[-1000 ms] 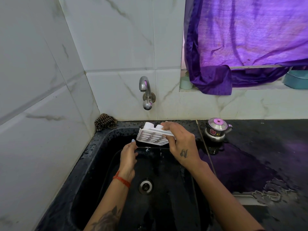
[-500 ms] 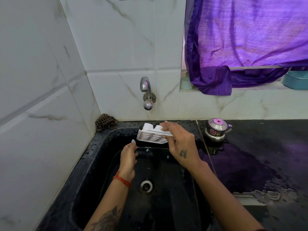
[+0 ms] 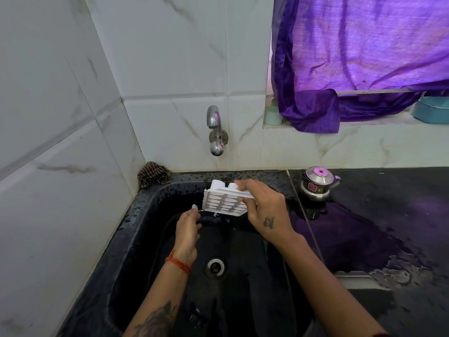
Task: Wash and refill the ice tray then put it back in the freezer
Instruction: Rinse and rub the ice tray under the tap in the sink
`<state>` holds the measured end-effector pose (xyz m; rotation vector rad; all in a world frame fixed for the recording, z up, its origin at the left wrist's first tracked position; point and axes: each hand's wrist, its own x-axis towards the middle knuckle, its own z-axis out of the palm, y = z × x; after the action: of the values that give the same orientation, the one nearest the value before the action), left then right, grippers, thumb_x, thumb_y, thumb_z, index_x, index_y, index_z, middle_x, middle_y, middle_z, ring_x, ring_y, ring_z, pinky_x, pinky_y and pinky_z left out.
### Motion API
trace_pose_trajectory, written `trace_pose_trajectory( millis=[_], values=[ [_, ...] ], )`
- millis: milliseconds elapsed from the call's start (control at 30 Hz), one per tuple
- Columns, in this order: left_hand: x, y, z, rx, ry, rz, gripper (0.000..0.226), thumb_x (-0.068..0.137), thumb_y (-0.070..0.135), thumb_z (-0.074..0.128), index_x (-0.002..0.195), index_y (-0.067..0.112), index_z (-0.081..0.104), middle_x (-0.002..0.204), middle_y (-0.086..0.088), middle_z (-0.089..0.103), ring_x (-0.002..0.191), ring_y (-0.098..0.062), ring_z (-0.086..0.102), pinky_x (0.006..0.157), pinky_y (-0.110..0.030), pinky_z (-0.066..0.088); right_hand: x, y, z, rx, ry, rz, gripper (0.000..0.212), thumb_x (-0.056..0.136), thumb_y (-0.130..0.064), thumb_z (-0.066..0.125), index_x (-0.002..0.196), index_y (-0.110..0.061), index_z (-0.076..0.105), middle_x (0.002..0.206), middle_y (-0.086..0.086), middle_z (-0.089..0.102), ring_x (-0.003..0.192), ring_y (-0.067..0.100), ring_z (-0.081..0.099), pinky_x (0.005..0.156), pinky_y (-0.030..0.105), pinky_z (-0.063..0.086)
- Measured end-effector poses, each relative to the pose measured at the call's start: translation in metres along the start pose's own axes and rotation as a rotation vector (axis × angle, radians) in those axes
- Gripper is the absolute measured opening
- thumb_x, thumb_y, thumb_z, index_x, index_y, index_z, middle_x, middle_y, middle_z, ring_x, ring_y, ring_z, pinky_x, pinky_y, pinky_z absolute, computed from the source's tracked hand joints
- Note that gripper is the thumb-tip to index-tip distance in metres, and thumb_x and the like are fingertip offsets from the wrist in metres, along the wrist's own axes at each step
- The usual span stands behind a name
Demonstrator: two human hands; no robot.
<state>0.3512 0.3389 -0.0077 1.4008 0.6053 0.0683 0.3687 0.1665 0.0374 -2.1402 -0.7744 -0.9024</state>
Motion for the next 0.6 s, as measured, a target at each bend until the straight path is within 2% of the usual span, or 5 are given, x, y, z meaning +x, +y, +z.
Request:
trace_pose_trajectory(
  millis=[100,300,467,533,600],
  values=[
    [0.005,-0.002,-0.003,0.007,-0.002,-0.012,0.017,0.099,0.039,0.043,0.105,0.024,0.049,0.116,0.001,0.051,0.105,-0.019,0.048,0.088,-0.034,0.036,0.000,-0.001,0.004,-0.020,0.011,0.021,0.031,0.076,-0.001,0.061,0.098,-0.021,0.051,0.099,-0.001,0.072,0.082,0.013,0.064,0.066,0.016,0.044],
    [0.016,-0.008,-0.011,0.006,-0.036,-0.045,0.035,0.100,0.038,0.041,0.127,0.017,0.048,0.118,0.003,0.049,0.104,-0.018,0.047,0.089,-0.033,0.036,-0.003,-0.001,0.015,-0.032,0.027,0.119,0.021,0.079,-0.002,0.060,0.097,-0.011,0.062,0.097,0.001,0.071,0.079,0.016,0.064,0.065,0.025,0.050],
    [0.027,-0.016,-0.014,0.018,-0.004,-0.096,0.040,0.099,0.037,0.043,0.133,0.016,0.044,0.083,0.012,0.046,0.074,-0.008,0.046,0.062,-0.024,0.038,-0.004,-0.004,0.016,-0.017,0.073,0.252,0.013,0.082,-0.010,0.062,0.095,-0.007,0.063,0.094,0.002,0.071,0.078,0.009,0.060,0.065,0.018,0.043],
    [0.029,-0.019,-0.013,0.012,-0.008,-0.126,0.051,0.098,0.036,0.045,0.143,0.016,0.034,0.081,0.008,0.046,0.071,-0.009,0.046,0.063,-0.025,0.038,-0.006,-0.006,0.015,-0.016,0.087,0.309,0.014,0.081,-0.013,0.063,0.094,-0.006,0.063,0.090,0.001,0.071,0.076,0.008,0.057,0.063,0.014,0.036],
    [0.030,-0.022,-0.011,-0.013,-0.030,-0.168,0.058,0.097,0.036,0.047,0.147,0.017,0.026,0.101,-0.001,0.056,0.089,-0.017,0.054,0.078,-0.031,0.044,-0.007,-0.006,0.014,0.004,0.091,0.376,0.017,0.081,-0.016,0.063,0.095,-0.005,0.063,0.088,-0.003,0.069,0.072,0.005,0.056,0.063,0.016,0.035]
  ],
)
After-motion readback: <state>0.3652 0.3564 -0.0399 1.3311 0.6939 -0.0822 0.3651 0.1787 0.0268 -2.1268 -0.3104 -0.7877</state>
